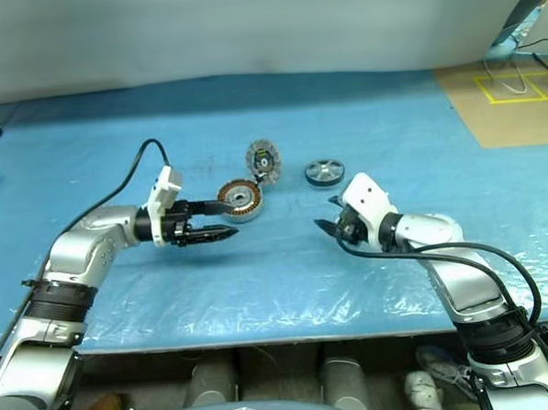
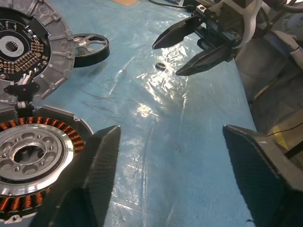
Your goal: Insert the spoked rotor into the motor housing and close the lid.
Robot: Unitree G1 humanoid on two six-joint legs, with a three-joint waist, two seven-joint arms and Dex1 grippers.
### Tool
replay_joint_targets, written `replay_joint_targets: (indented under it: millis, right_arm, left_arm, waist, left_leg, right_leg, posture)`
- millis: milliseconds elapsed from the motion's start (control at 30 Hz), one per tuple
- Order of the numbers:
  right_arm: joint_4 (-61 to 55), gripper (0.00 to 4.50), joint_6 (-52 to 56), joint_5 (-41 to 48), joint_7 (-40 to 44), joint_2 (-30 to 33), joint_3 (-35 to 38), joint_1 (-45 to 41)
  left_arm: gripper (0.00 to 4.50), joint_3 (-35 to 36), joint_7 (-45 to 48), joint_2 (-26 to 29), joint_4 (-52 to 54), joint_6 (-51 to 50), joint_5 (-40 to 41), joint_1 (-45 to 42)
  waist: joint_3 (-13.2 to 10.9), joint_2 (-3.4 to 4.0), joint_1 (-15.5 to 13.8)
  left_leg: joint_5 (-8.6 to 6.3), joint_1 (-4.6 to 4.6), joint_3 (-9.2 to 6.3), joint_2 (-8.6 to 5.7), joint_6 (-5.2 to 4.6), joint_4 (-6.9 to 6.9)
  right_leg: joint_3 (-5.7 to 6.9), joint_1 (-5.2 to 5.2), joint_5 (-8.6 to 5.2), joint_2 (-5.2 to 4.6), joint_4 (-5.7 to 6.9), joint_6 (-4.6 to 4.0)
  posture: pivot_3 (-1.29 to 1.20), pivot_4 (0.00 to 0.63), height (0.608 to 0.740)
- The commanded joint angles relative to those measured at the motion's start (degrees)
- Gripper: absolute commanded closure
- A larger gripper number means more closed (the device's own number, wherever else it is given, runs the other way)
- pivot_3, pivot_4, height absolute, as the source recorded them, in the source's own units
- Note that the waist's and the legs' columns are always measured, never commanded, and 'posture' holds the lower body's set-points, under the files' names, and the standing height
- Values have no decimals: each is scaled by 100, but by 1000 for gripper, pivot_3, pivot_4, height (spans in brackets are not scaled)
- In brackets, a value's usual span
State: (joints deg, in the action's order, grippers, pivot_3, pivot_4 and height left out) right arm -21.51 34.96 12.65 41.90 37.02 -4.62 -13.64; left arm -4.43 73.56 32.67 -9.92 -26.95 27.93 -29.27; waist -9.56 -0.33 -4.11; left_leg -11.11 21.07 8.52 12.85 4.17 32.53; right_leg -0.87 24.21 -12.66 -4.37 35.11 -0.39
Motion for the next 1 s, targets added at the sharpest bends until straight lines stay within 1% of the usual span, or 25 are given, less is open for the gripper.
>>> replay_joint_targets:
  millis: [33, 67, 100, 200, 300, 467, 700, 1000]
  right_arm:
    - [-363, 395, -146, 305, 106, 27, 356, 76]
    - [-414, 126, -98, 388, 164, 59, 386, 106]
    - [-443, 30, -42, 456, 189, 69, 417, 128]
    - [-507, 30, 237, 577, 153, 107, 478, 158]
    - [-471, 30, 375, 470, 36, 175, 424, 106]
    - [-455, 30, 477, 529, -37, 166, 493, 69]
    - [-466, 30, 458, 576, -28, 204, 471, -1]
    - [-501, 30, 454, 611, 96, 325, 423, 45]
  left_arm:
    - [0, 213, 105, 50, -45, 41, 122, -91]
    - [0, 246, 125, 53, -44, -18, 183, -113]
    - [0, 243, 165, 81, -44, -89, 214, -129]
    - [0, 225, 219, 155, -148, -37, 119, -183]
    - [0, 312, 135, 116, -366, 93, 77, -340]
    - [0, 483, -247, -97, -804, 565, -95, -635]
    - [0, 430, -212, -133, -765, 682, -152, -567]
    - [0, 349, 29, 46, -680, 625, -186, -452]
  waist:
    - [0, 0, 0]
    - [0, 0, -1]
    - [0, 0, -2]
    - [0, 0, 0]
    - [0, 0, -6]
    - [0, 0, -19]
    - [0, 0, -18]
    - [0, 0, -21]
  left_leg:
    - [0, 1, 0, 0, 0, 1]
    - [0, 1, 0, 0, 0, 3]
    - [0, 2, 0, 0, 0, 4]
    - [0, -2, 0, 1, 0, 5]
    - [0, -1, 0, 1, -1, 8]
    - [0, 1, 0, 0, -1, 13]
    - [0, 1, 0, 2, 0, 11]
    - [0, 0, 0, 2, 0, 13]
  right_leg:
    - [0, 0, 0, 0, 0, 0]
    - [0, 0, 0, -1, 0, 0]
    - [0, 0, 0, -1, 0, 0]
    - [-2, 0, 0, 0, 4, -1]
    - [-2, 0, 0, 0, 6, -1]
    - [-3, 0, 0, -1, 9, -1]
    - [-5, 1, 0, 3, 9, 0]
    - [-6, 1, 0, 3, 12, 0]
  posture:
    - [0, 150, 740]
    - [0, 150, 740]
    - [0, 150, 740]
    - [0, 150, 740]
    - [0, 150, 740]
    - [0, 150, 740]
    - [0, 150, 740]
    - [0, 150, 740]
